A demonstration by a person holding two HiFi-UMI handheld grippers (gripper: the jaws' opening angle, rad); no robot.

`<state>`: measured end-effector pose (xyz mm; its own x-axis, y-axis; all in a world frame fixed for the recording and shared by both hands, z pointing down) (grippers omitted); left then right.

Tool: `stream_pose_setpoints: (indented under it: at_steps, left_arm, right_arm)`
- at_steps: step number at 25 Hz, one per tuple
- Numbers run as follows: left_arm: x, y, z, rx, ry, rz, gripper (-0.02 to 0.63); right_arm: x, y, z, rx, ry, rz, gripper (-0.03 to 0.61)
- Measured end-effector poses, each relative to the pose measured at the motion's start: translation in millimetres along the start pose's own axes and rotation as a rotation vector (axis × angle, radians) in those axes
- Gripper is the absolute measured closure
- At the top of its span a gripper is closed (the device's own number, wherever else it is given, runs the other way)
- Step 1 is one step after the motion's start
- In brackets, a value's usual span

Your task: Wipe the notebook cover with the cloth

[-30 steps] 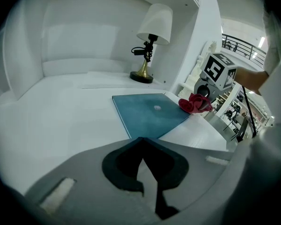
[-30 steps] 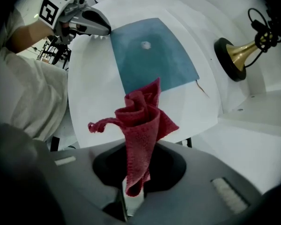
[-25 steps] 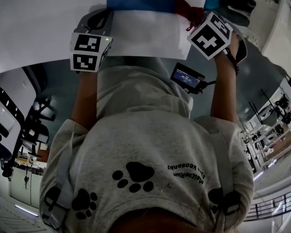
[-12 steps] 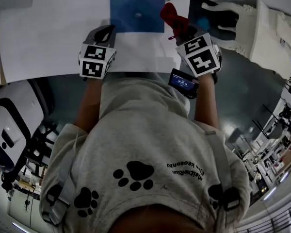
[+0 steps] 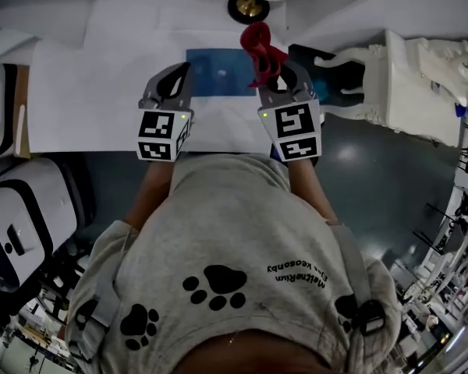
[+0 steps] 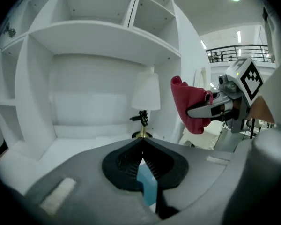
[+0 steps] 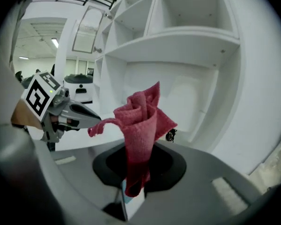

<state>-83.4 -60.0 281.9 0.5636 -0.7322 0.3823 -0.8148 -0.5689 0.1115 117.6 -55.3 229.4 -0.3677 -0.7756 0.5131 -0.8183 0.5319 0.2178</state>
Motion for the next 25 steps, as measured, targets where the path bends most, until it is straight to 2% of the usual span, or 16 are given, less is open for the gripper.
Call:
stream_pose_setpoints:
  at_steps: [4, 7, 13, 18, 25]
  left_arm:
    - [-11, -9, 40, 0.02, -0.138, 0.012, 0.618]
    - [-19, -18, 68, 0.054, -0.245, 0.02, 0.618]
    - [-39, -37, 105, 0.159, -0.404, 0.054, 0.618]
    - [-41, -51, 105, 0.172, -0.433, 0.059, 0.618]
    - [-43, -57, 92, 0.173, -0.426, 0.06, 0.618]
  right_arm:
    - [-17, -5, 24, 0.075, -0.179, -0.069, 0.522]
    - [-28, -8, 38, 0.093, -0.29, -0.12, 0.522]
    - [-48, -2, 57, 0.118, -0.433, -0.154, 0.522]
    - [-58, 0, 64, 0.12, -0.504, -0.152, 0.523]
    - [-55, 4, 52, 0.118, -0.491, -0.116, 0.523]
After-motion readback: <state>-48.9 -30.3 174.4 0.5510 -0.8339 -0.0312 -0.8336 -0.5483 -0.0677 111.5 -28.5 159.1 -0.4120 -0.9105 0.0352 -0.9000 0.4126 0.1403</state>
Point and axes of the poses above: the fingertips, and each gripper's own axes: x forward along the fingers, y to its left, z out of its top, the point moved 8 cm from there along -x, backward along the fingers, and after that the axes turned 3 degrees about -z, right-handed, at the moved point
